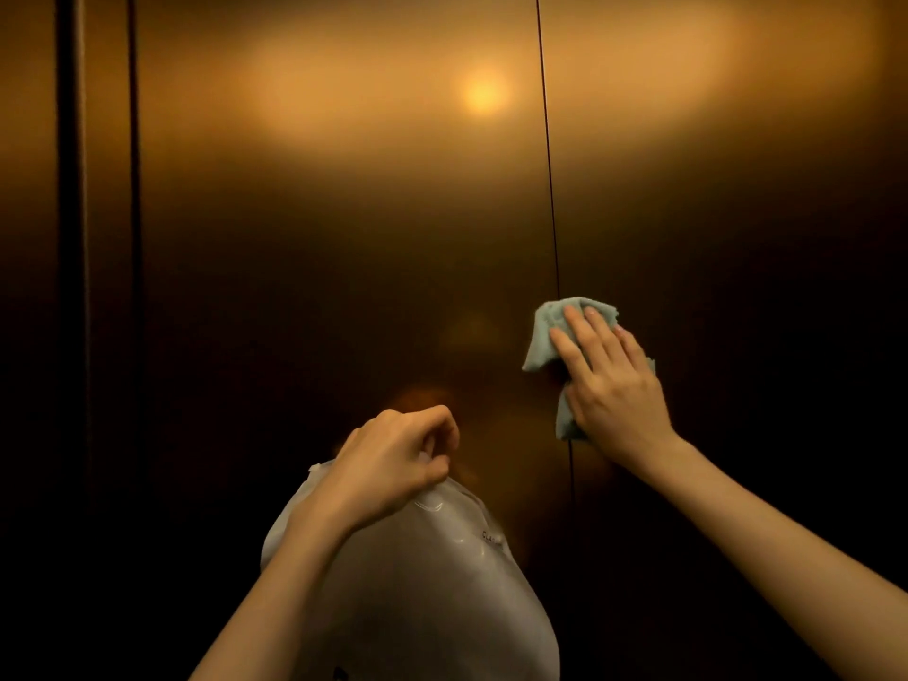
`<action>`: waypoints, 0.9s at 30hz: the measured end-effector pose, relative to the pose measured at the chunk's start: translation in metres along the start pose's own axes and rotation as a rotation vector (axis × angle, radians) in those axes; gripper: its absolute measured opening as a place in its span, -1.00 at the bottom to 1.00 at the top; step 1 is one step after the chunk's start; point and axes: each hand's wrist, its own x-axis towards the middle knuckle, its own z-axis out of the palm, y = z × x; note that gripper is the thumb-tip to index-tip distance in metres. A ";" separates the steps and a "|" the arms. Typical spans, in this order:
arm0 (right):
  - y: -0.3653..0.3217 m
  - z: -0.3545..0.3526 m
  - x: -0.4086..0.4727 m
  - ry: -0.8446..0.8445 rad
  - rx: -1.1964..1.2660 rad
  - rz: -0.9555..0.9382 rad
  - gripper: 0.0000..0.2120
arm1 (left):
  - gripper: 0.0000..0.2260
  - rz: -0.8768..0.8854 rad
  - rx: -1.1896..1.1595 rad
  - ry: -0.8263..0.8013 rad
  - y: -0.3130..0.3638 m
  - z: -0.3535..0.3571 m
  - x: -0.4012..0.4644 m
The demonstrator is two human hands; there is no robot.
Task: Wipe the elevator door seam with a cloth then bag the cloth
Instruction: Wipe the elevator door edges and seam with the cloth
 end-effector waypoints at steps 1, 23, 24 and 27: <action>0.004 0.000 0.006 0.004 -0.012 0.000 -0.51 | -0.91 0.005 0.011 -0.003 0.001 -0.002 0.002; 0.039 -0.022 0.131 -0.060 -0.024 0.066 -0.46 | -0.84 0.194 0.285 0.239 0.002 -0.045 0.058; 0.045 -0.024 0.143 -0.051 -0.032 0.068 -0.46 | -0.82 0.206 0.301 0.255 0.001 -0.047 0.063; 0.053 -0.026 0.167 -0.046 -0.029 0.061 -0.46 | -0.80 0.241 0.328 0.309 -0.002 -0.048 0.074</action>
